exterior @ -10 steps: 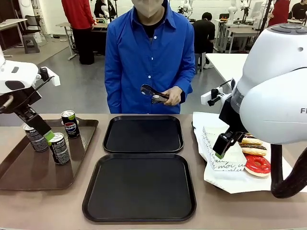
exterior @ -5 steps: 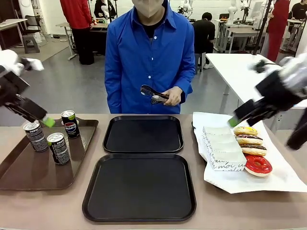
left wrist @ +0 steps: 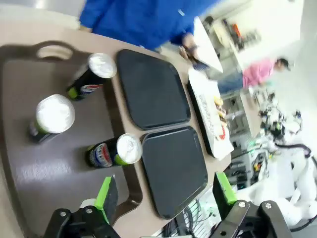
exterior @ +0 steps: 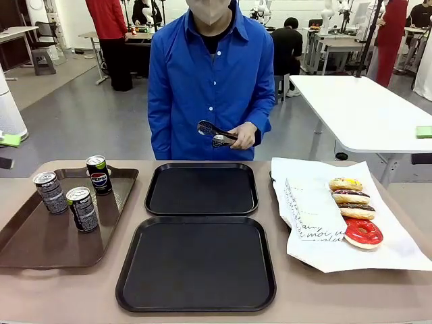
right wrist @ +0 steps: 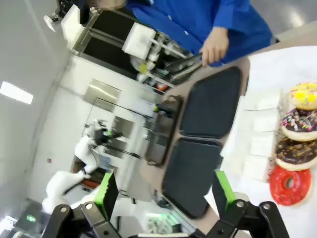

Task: Set up donuts and drinks on trays.
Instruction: Pick up one Pepsi coke and place it on the Flat Tray.

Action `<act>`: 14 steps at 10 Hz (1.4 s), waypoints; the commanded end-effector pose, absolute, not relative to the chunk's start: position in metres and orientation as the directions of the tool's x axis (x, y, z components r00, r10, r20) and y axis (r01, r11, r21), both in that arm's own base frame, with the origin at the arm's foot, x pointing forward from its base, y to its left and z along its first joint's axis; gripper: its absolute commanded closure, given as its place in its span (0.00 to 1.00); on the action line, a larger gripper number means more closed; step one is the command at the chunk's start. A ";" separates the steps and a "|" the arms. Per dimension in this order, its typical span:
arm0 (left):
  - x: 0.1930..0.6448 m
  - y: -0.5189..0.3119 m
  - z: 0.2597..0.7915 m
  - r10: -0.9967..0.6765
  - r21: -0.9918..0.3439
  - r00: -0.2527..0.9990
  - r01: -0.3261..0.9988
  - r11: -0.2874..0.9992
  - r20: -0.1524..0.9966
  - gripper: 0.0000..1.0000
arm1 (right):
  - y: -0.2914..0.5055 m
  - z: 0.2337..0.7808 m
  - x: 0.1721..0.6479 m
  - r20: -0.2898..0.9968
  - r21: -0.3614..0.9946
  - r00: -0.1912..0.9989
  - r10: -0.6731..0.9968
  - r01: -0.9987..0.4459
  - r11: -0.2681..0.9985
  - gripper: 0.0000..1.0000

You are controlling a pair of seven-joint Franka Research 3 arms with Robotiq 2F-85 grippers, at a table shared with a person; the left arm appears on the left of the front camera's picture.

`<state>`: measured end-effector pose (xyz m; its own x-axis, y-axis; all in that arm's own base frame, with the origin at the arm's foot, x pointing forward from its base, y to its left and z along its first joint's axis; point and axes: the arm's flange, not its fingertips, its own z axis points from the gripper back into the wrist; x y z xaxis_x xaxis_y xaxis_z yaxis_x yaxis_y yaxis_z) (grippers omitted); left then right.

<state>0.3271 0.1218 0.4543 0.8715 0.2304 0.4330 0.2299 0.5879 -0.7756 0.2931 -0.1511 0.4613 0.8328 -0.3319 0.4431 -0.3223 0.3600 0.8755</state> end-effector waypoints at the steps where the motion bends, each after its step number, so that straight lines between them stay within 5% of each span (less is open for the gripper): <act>1: 0.308 0.143 0.421 0.297 -0.804 0.892 0.112 0.584 0.340 0.00 | -0.141 0.404 0.244 0.363 0.915 0.872 -0.327 -0.268 0.302 0.00; 8: 0.238 0.220 0.469 0.399 -0.767 0.846 0.018 0.641 0.353 0.00 | -0.204 0.389 0.143 0.247 0.943 0.882 -0.402 -0.124 0.308 0.00; 14: 0.237 0.226 0.469 0.406 -0.767 0.836 0.026 0.642 0.368 0.00 | -0.237 0.389 0.150 0.223 0.951 0.880 -0.420 -0.103 0.290 0.00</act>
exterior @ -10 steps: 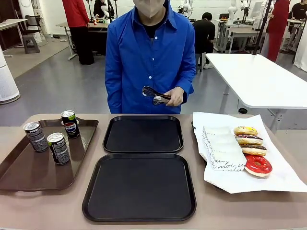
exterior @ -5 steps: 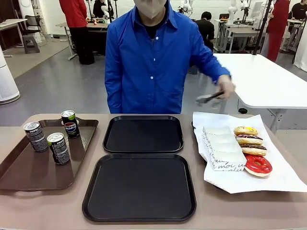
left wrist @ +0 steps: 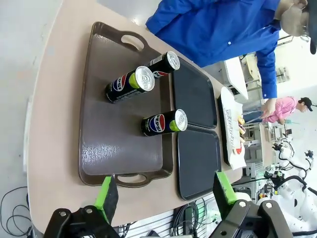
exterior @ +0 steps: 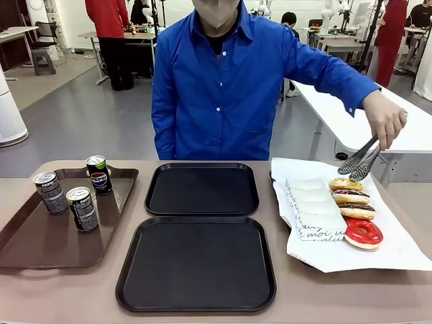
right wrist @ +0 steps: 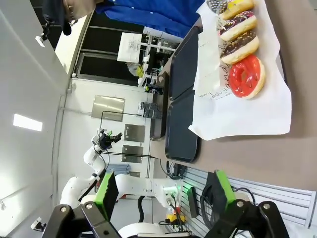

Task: Set up donuts and drinks on trays.
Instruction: Pick up one Pepsi coke and place it on the Flat Tray.

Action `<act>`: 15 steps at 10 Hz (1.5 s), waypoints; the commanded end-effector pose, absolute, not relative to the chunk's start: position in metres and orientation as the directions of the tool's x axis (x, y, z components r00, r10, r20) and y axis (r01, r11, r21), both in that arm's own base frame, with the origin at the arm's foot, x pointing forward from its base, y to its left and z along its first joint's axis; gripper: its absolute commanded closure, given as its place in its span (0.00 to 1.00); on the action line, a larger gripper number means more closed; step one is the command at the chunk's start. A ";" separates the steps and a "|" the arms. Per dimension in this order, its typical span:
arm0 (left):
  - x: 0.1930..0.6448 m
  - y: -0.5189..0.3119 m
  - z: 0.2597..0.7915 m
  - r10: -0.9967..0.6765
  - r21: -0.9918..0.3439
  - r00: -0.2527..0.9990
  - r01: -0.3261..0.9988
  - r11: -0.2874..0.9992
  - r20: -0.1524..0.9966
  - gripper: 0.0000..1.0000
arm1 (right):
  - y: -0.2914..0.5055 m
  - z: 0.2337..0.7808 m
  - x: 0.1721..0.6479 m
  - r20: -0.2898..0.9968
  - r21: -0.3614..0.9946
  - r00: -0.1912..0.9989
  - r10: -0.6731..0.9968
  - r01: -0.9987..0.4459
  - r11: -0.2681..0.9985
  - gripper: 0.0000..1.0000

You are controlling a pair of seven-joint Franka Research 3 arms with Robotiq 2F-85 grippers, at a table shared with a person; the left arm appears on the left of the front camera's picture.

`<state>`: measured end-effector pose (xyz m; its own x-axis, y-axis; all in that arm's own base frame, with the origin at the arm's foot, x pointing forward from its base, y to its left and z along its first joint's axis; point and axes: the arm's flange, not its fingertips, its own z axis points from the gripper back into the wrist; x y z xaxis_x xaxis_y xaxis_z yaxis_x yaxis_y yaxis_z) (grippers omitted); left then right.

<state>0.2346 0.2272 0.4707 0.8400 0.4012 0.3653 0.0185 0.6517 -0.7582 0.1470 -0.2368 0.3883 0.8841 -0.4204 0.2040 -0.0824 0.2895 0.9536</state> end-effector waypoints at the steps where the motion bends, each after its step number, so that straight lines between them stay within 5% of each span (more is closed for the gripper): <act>1: 0.237 0.226 0.469 0.406 -0.767 0.836 0.026 0.642 0.368 0.00 | -0.237 0.389 0.150 0.223 0.951 0.880 -0.420 -0.103 0.290 0.00; 15: 0.237 0.226 0.469 0.406 -0.767 0.836 0.026 0.642 0.368 0.00 | -0.237 0.389 0.150 0.223 0.951 0.880 -0.420 -0.103 0.290 0.00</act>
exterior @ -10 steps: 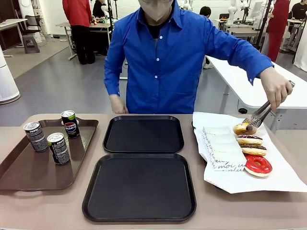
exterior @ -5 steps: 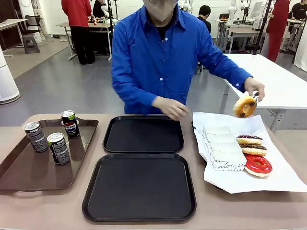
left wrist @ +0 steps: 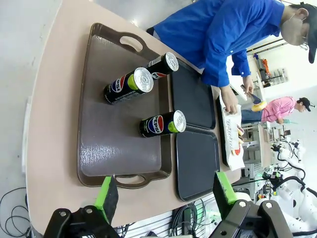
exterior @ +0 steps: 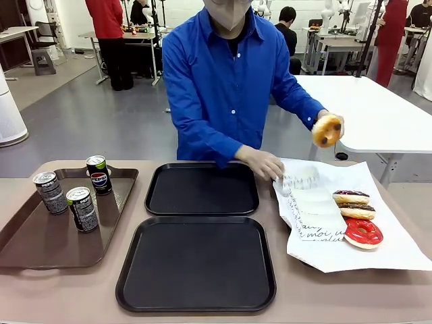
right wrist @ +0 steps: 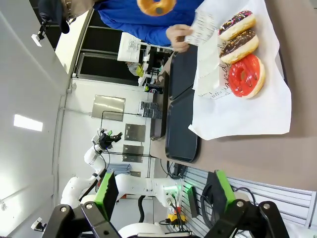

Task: Set up donuts and drinks on trays.
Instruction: Pick up one Pepsi coke and place it on the Flat Tray.

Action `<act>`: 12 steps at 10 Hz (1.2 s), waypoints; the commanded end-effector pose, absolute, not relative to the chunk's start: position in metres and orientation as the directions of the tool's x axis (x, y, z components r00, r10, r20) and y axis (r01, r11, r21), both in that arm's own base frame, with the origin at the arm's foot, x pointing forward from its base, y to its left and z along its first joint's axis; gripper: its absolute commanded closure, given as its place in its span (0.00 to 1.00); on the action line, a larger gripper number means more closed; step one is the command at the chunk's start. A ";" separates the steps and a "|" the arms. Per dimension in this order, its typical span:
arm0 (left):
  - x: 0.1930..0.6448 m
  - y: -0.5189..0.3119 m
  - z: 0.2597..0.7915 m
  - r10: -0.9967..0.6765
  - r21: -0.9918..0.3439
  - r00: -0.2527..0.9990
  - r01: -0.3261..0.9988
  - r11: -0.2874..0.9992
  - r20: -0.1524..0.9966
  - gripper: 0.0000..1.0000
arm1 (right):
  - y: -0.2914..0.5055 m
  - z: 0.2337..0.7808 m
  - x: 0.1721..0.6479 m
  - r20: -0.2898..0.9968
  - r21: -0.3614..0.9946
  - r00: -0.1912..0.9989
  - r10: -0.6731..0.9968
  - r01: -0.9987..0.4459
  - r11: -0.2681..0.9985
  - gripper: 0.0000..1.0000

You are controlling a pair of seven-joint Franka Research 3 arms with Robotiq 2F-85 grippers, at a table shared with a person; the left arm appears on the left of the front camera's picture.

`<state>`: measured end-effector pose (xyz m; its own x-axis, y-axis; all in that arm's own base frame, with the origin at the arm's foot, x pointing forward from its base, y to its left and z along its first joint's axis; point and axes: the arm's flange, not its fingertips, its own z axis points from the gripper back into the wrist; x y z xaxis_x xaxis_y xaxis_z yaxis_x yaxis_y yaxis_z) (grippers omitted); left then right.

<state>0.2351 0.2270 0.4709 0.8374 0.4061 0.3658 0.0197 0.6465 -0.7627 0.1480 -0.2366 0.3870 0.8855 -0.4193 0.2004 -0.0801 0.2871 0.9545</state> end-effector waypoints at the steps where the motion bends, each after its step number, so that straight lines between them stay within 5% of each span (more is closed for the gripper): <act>1: 0.237 0.226 0.469 0.406 -0.767 0.836 0.026 0.642 0.368 0.00 | -0.237 0.389 0.150 0.223 0.951 0.880 -0.420 -0.103 0.290 0.00; 9: 0.235 0.227 0.471 0.406 -0.763 0.837 0.020 0.646 0.366 0.00 | -0.237 0.389 0.150 0.223 0.951 0.880 -0.420 -0.103 0.290 0.00; 12: 0.260 0.192 0.537 0.285 -0.576 0.887 -0.027 0.817 0.363 0.00 | -0.237 0.389 0.150 0.223 0.951 0.880 -0.420 -0.103 0.290 0.00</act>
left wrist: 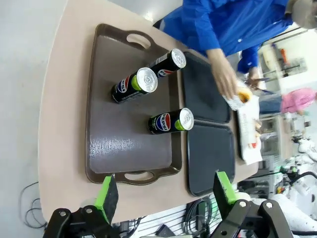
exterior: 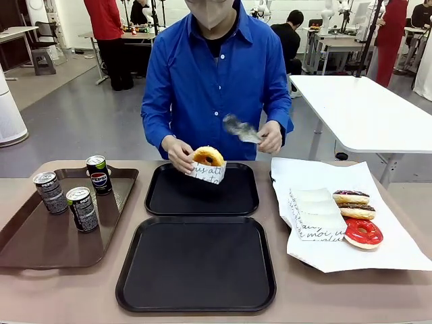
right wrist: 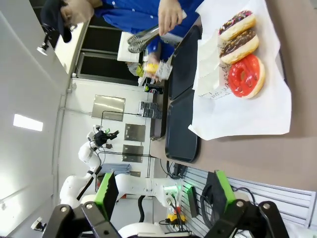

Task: Set up donuts and drinks on trays.
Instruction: Pick up one Pepsi coke and place it on the Flat Tray.

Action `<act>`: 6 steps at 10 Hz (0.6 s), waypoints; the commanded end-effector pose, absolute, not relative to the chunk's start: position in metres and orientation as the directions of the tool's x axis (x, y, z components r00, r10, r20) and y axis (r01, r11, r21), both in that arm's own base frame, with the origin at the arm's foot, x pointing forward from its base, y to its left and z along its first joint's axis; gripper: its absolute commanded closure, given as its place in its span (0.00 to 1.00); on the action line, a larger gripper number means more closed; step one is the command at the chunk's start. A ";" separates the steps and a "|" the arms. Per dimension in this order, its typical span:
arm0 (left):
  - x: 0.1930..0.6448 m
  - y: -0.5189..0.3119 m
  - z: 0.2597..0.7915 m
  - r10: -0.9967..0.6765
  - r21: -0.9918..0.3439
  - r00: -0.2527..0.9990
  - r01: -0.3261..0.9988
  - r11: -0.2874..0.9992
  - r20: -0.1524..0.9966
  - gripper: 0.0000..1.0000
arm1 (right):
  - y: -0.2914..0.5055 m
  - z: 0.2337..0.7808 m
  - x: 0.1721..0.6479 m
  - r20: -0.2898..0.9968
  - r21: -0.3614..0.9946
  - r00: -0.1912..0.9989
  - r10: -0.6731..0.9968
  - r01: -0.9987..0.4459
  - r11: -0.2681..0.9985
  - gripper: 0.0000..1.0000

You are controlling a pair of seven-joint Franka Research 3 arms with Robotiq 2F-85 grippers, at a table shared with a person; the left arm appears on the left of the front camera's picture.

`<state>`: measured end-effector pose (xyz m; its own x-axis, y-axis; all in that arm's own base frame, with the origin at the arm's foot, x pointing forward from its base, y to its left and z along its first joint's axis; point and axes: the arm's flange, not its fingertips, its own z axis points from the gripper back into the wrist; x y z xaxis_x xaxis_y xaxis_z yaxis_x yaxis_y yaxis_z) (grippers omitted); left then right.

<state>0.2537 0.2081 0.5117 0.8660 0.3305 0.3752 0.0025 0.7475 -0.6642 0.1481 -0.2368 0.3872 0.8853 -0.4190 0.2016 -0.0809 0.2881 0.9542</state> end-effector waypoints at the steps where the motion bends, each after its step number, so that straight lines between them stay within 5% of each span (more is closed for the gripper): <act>1: 0.274 0.171 0.561 0.260 -0.518 0.890 -0.032 0.855 0.375 0.00 | -0.237 0.389 0.150 0.223 0.951 0.880 -0.420 -0.103 0.290 0.00; 6: 0.334 0.076 0.594 0.187 -0.251 0.919 -0.100 0.963 0.349 0.00 | -0.237 0.389 0.150 0.223 0.951 0.880 -0.420 -0.103 0.290 0.00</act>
<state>0.3253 0.0751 0.5945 0.9110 0.1802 0.3711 -0.0700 0.9540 -0.2914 0.1482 -0.2371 0.3876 0.8851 -0.4192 0.2024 -0.0812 0.2892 0.9538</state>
